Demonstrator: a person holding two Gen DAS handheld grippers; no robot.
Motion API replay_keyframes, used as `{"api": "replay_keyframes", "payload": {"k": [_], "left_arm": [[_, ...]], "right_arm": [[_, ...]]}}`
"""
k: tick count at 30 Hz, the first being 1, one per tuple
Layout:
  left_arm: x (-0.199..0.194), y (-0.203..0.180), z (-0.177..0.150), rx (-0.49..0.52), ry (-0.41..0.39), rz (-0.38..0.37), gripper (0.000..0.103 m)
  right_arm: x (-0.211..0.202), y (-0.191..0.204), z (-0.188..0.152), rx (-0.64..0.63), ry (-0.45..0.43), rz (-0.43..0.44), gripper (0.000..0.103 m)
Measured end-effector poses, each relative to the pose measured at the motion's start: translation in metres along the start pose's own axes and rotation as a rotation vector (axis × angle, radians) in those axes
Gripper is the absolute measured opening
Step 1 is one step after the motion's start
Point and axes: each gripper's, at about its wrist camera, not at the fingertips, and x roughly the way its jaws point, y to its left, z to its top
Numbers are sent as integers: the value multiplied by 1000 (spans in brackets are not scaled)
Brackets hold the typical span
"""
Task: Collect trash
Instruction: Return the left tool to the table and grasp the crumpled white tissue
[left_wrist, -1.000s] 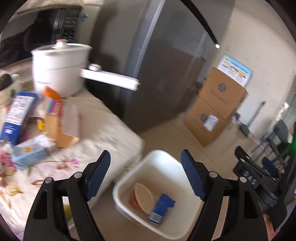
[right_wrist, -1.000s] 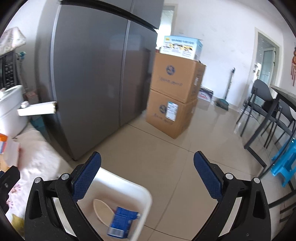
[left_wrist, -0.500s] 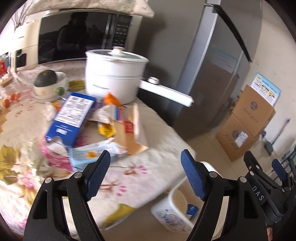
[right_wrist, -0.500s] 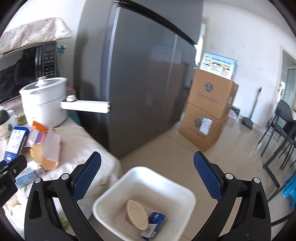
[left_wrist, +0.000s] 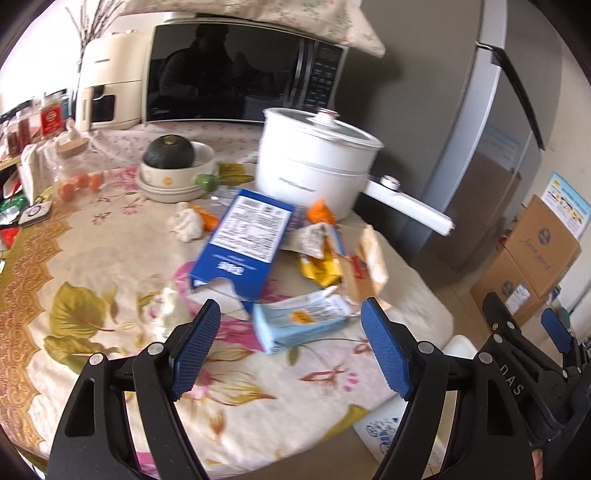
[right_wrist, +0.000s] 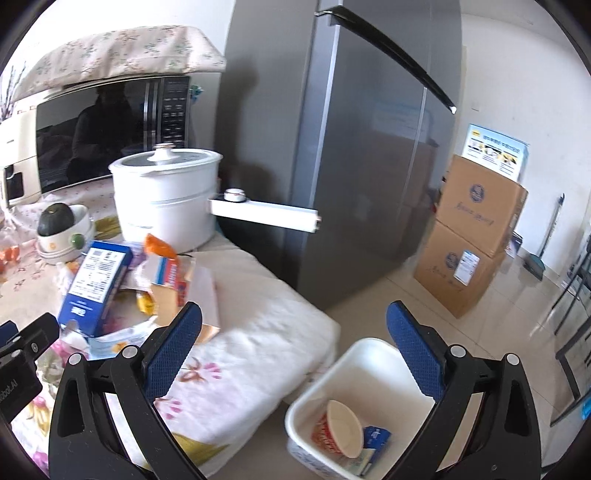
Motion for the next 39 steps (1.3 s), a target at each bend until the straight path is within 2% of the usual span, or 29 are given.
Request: {"api": "replay_keyframes", "payload": {"k": [12,17,21,26,30,31,33,34,39], "left_arm": [[9,65,3,-89,39,110,77],[27,91,-4,-140,121,154,77],[43,107,-11,-190,184,142,77],[66,114,-19,-215,261,101,77],[79,117,-23,-223,285,87,76],[81,117,-22,-220,287,85,72],[87,118,-22,-216,306,62,56],[89,119,-22,-218,317,49,44],[89,124,-23,-214,325,7,32]], "right_arm": [[5,50,1,-35,10,76,96],[13,63,3,-31,31,104,96],[21,73,3,-28,54,120,96],[38,81,0,-6,128,149,96],[49,88,-4,-11,171,160,96],[50,90,-5,-12,178,164,96],[53,93,-7,-17,191,175,96],[55,94,-7,-21,195,180,96],[61,104,-7,-23,217,232,96]]}}
